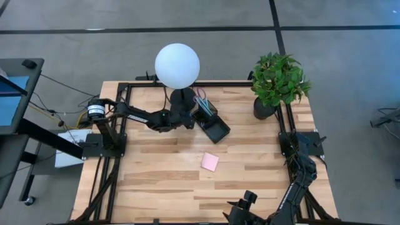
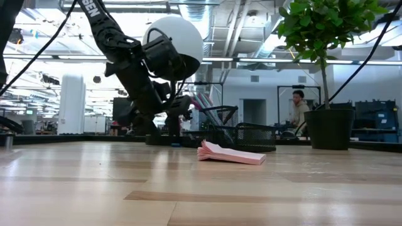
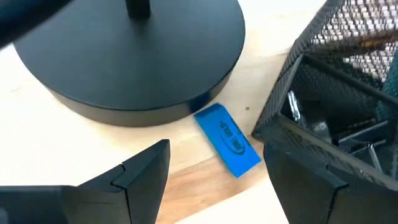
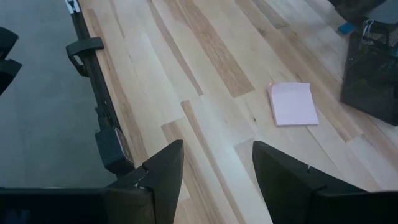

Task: Pick and place office supplies into organizer
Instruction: Put the blue eraser into the desk organizer

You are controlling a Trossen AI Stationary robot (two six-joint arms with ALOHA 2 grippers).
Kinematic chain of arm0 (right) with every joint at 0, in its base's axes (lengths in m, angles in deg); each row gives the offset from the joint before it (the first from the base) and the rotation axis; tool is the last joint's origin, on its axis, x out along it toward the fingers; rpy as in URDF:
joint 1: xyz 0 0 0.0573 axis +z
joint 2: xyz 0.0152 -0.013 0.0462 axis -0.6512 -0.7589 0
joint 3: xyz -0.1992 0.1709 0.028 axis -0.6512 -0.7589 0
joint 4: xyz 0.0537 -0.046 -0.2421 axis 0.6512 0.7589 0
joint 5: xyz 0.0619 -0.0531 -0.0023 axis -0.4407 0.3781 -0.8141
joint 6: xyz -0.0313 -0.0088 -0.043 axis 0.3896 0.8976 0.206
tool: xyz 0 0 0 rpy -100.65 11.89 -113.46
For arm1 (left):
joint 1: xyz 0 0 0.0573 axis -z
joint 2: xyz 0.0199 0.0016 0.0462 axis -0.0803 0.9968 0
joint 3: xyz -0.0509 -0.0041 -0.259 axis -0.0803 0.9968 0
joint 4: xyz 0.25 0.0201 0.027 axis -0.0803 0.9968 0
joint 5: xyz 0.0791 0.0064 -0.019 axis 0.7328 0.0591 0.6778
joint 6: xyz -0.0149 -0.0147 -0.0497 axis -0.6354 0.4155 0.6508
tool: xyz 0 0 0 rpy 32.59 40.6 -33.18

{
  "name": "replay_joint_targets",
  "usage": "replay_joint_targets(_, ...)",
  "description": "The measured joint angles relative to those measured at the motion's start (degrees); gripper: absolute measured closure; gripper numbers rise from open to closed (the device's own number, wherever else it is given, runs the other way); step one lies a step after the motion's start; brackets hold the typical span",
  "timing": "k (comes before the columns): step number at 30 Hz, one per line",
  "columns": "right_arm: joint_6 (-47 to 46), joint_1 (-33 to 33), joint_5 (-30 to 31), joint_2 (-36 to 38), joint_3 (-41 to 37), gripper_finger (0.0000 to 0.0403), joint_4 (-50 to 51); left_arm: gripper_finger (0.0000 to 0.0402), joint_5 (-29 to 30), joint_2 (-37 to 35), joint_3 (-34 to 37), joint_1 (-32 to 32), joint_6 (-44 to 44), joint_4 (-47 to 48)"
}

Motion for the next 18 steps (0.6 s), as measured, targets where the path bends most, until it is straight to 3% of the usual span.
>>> replay_joint_targets(13, 0.0, 0.0, 0.0, 0.0, 0.0, 0.0214, 0.0, 0.0146, 1.0, 0.0, 0.0, 0.7, 3.0, -1.5)
replay_joint_targets(18, 0.0, 0.0, 0.0, 0.0, 0.0, 0.0214, 0.1, 0.0146, 1.3, 4.3, -0.6, 1.2, 2.8, -4.9)
